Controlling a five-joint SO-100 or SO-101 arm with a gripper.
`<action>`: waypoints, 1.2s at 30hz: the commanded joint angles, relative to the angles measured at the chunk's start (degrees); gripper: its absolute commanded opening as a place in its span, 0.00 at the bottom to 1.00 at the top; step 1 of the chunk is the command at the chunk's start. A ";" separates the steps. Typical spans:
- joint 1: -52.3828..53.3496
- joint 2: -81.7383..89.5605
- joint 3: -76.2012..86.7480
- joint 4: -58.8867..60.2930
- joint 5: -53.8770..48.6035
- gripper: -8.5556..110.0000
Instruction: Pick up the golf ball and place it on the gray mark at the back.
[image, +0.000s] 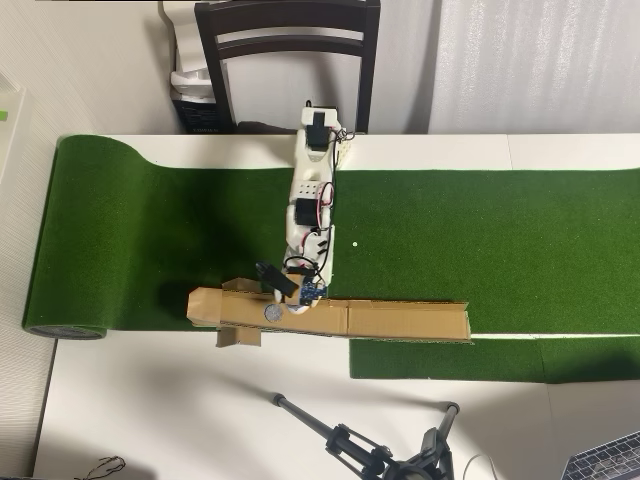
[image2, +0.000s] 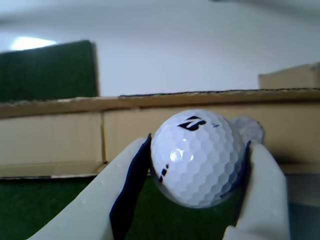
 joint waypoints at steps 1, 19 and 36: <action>0.62 1.93 -7.56 -2.55 -0.53 0.19; 1.49 -8.70 -7.38 -7.82 -3.16 0.19; 1.49 -9.05 -7.38 -7.29 -3.25 0.20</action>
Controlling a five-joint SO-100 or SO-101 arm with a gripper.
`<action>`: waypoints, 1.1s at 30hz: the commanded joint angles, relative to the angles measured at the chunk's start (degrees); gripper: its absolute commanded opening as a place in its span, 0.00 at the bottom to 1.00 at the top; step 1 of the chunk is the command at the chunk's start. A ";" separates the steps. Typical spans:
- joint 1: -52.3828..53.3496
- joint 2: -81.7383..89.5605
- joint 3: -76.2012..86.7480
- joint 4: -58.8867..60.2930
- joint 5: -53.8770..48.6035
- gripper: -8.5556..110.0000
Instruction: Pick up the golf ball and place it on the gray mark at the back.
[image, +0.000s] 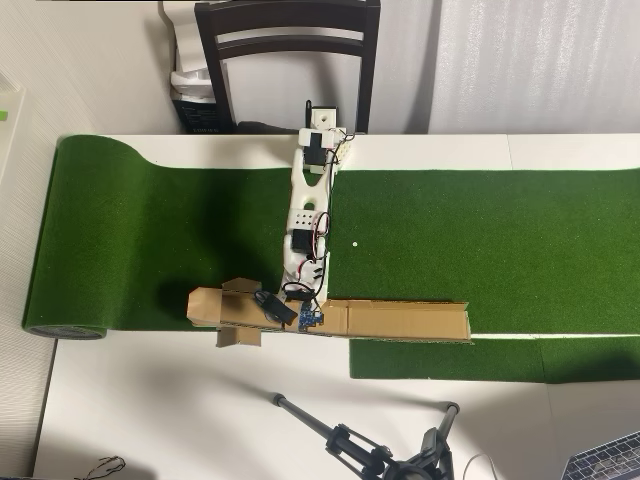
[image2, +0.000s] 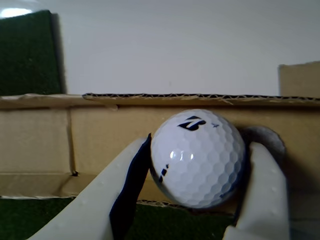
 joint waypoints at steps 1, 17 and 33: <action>0.97 3.08 -7.03 -1.49 -0.70 0.21; 0.97 3.87 -7.12 -1.32 -4.92 0.37; 1.32 4.13 -7.29 0.09 -7.03 0.39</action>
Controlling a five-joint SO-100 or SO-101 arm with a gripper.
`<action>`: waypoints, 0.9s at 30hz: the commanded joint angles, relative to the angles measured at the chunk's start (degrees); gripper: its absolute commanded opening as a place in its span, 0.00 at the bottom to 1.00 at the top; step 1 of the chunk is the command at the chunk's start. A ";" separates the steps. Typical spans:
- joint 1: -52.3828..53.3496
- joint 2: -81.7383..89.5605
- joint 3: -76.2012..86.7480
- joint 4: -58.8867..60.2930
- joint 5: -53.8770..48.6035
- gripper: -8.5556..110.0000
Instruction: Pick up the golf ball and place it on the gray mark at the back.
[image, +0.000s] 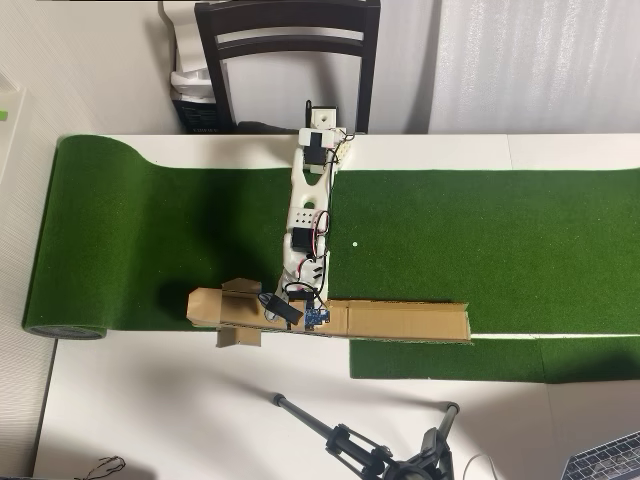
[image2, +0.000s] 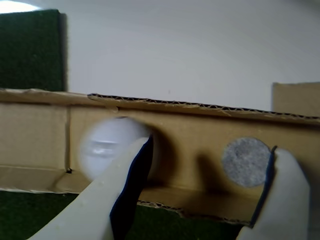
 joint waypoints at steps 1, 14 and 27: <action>1.85 4.57 -6.33 1.23 -1.14 0.39; 1.67 23.47 -12.83 26.37 -0.70 0.39; -5.80 47.37 -11.25 36.56 5.54 0.39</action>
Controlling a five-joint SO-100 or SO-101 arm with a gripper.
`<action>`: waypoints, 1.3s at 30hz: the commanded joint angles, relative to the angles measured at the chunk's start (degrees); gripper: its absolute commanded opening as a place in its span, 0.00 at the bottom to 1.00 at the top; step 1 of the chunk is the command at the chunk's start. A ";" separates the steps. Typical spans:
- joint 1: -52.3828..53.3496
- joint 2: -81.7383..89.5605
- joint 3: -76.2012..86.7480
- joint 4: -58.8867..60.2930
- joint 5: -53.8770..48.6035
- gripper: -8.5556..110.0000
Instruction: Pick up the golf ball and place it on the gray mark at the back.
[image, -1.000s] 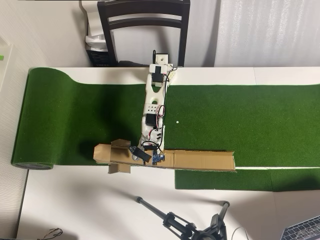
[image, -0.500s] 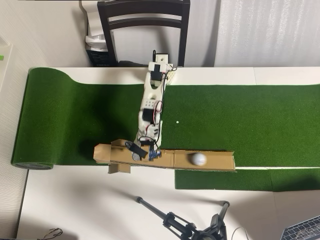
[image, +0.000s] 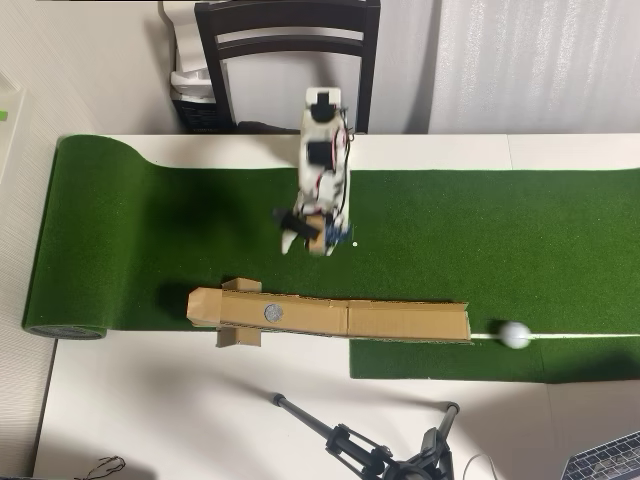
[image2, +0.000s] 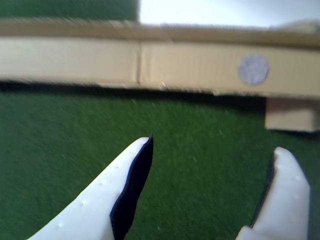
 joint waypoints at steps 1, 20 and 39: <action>-0.53 15.82 -2.64 1.93 0.09 0.39; 7.03 67.06 51.06 -5.89 -0.09 0.39; 7.47 101.69 93.52 -19.78 -0.35 0.39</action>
